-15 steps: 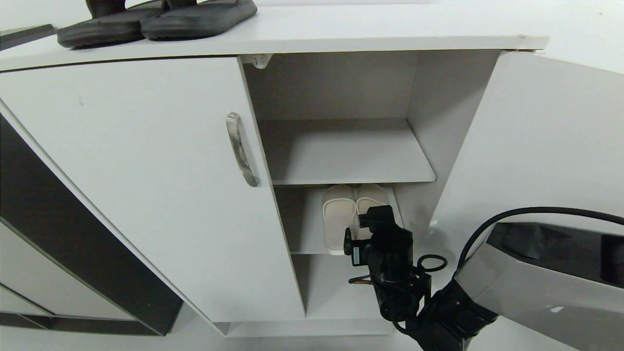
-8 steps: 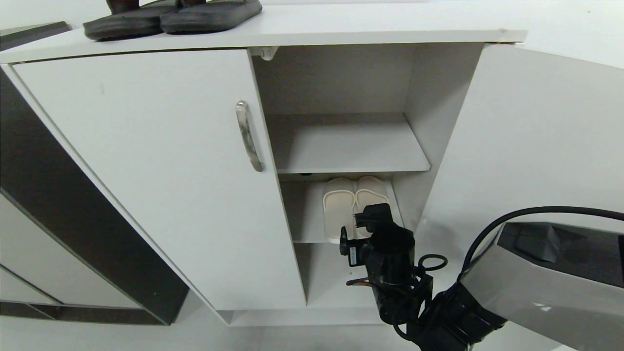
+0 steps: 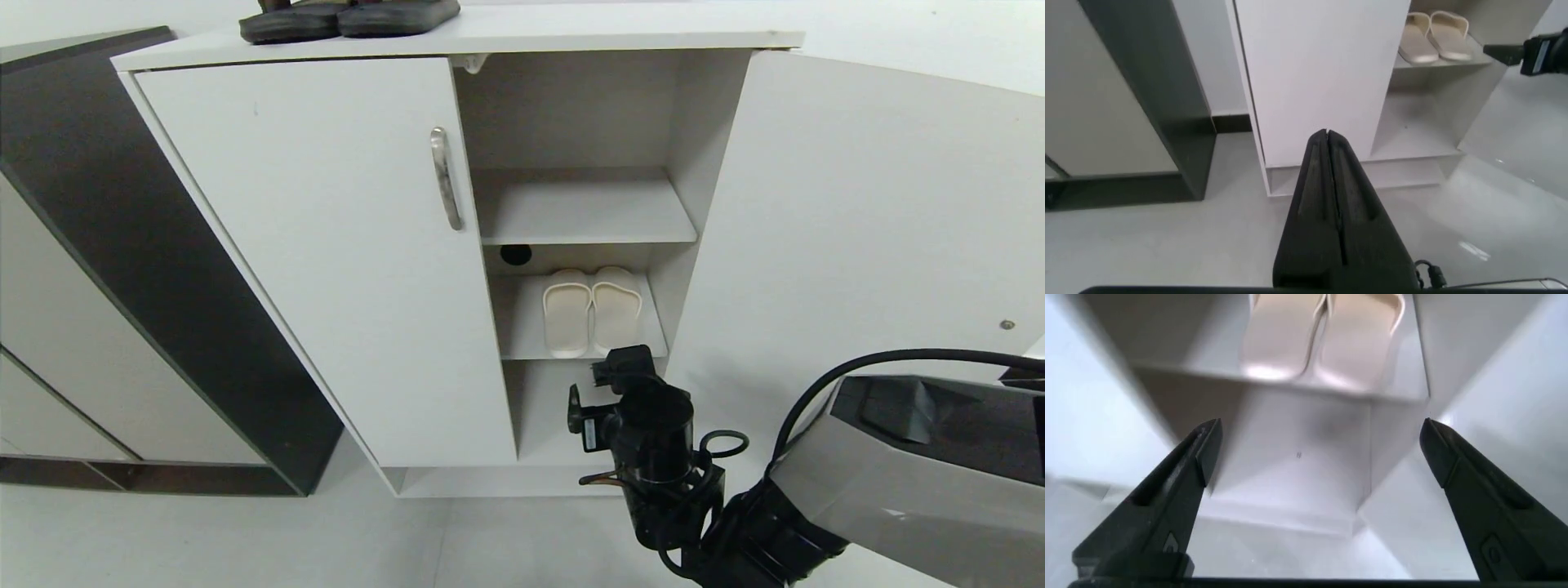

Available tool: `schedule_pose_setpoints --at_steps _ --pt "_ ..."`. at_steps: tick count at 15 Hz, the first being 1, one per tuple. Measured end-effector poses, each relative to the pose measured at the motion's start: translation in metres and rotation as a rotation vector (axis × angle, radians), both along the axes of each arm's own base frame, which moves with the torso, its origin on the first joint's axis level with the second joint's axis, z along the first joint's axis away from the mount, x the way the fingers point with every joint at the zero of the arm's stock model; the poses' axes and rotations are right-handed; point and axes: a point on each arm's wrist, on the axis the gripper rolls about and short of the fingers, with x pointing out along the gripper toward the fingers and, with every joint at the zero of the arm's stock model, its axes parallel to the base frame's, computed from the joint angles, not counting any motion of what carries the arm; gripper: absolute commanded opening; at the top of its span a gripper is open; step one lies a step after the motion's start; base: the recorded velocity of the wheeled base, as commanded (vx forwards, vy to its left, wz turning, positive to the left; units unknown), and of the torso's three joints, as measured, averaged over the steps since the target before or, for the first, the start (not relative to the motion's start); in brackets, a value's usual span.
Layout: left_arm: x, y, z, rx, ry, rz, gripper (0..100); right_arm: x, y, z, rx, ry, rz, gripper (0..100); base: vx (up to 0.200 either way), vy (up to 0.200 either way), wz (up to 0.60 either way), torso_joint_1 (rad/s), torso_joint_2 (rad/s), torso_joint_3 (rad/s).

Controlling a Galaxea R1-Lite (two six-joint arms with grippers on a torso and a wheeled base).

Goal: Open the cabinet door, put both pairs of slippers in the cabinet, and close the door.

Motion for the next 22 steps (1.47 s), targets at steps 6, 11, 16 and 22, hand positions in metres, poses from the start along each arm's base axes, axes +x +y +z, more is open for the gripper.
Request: schedule_pose_setpoints --at_steps 6,11,16,22 --pt "0.0 0.0 0.0 -0.001 0.0 0.0 0 -0.0016 -0.0015 -0.0012 0.004 -0.004 0.0 100 0.0 0.0 0.0 0.0 0.0 0.0" --pt "0.0 0.0 0.0 0.0 0.0 0.0 0 -0.0032 -0.0023 -0.0028 0.001 -0.001 0.002 100 0.0 0.0 0.0 0.001 0.0 0.013" --pt "0.0 0.0 0.0 0.0 0.0 -0.001 0 -0.0041 -0.0024 -0.0039 0.001 0.001 0.002 100 0.0 0.0 0.0 0.004 0.0 0.173" --pt "0.0 0.0 0.0 0.001 0.0 -0.001 0 -0.0028 -0.0032 -0.0066 -0.002 0.005 -0.008 100 0.0 0.0 0.0 0.002 0.0 0.203"
